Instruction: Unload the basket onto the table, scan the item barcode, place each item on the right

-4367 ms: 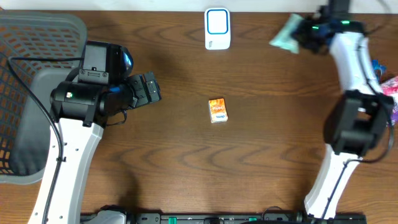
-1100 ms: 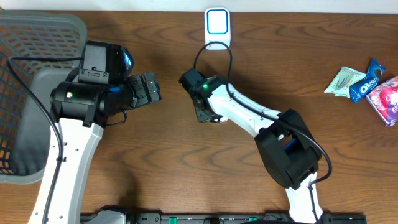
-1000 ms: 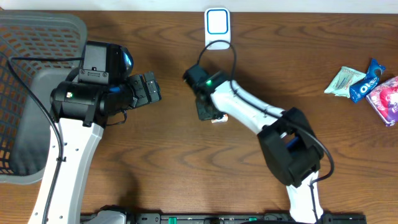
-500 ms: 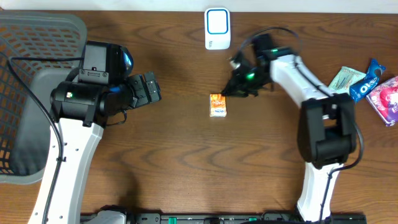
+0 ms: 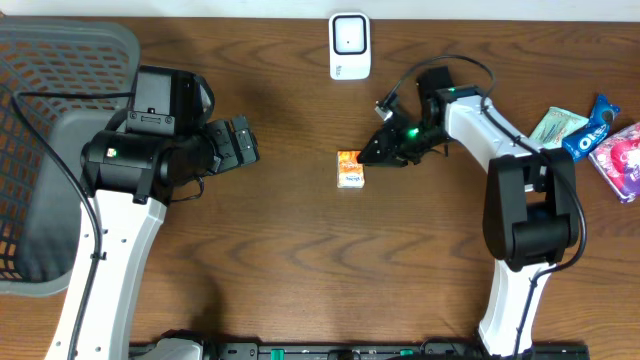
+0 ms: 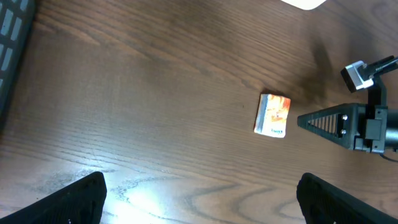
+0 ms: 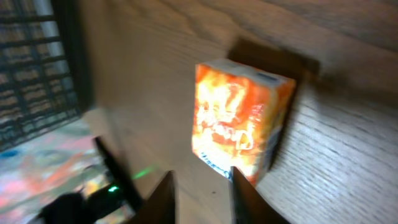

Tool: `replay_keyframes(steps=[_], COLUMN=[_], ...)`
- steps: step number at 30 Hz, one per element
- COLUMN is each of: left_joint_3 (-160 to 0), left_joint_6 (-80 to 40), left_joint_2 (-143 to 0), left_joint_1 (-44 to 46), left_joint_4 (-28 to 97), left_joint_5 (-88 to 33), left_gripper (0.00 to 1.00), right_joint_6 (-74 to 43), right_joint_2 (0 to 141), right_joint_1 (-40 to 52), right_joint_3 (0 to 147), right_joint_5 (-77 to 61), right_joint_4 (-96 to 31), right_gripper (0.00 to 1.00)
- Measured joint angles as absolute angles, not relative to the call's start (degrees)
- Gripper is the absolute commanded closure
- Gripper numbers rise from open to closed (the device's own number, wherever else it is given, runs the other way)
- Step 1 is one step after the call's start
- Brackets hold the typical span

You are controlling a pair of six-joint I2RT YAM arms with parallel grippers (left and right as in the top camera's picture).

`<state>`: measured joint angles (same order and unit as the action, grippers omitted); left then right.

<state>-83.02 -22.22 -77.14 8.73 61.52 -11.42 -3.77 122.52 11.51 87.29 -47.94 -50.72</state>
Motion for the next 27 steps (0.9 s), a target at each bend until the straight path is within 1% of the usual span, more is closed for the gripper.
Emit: replay_keyframes(steps=[2,3,7,10,12,13,22,25,27], left_joint_3=[-83.05,-83.02,-83.05,-83.05,-83.05,-83.05,-83.02,-83.02,-83.02], left_joint_6=[-22.24,-22.22,-22.24,-22.22,-22.22,-22.22,-22.22,-22.22,-22.22], left_joint_2=[-77.14,-77.14,-77.14,-77.14,-77.14,-77.14,-77.14,-77.14,-77.14], left_joint_1=[8.73,8.73,8.73,8.73,8.73,8.73,8.73,8.73,8.73], left_joint_4=[61.52,61.54,61.54,61.52,61.54,61.52,61.54,61.54,61.54], left_joint_5=[-11.4,-11.42,-11.42,-11.4,-11.42,-11.42,-11.4,-11.42,-11.42], left_gripper=[0.02,0.02,0.02,0.02,0.02,0.02,0.02,0.02,0.02], right_joint_6=[-4.69,-5.43,-9.89,-13.87,-17.28,-18.68,-25.89,-26.68,-27.0], right_joint_2=[121.03,119.94,115.5,114.74,114.93,115.04,119.22,121.34,122.54], right_joint_1=[12.82,13.8,19.49,25.04,28.91,30.52,38.5,39.55,40.16], right_joint_3=[87.29,87.29,87.9,88.44,88.44,88.44,88.44,88.44,88.44], right_joint_5=[-43.72,-40.71,-26.85,-16.56,-9.28,-6.17,10.24,12.34,14.46], right_joint_4=[-51.05,-51.27,-51.35,-51.16,-51.27,-51.0,-47.9,-46.81,-46.41], right_gripper=[0.6,0.59,0.59,0.59,0.49,0.41,0.42,0.48,0.54])
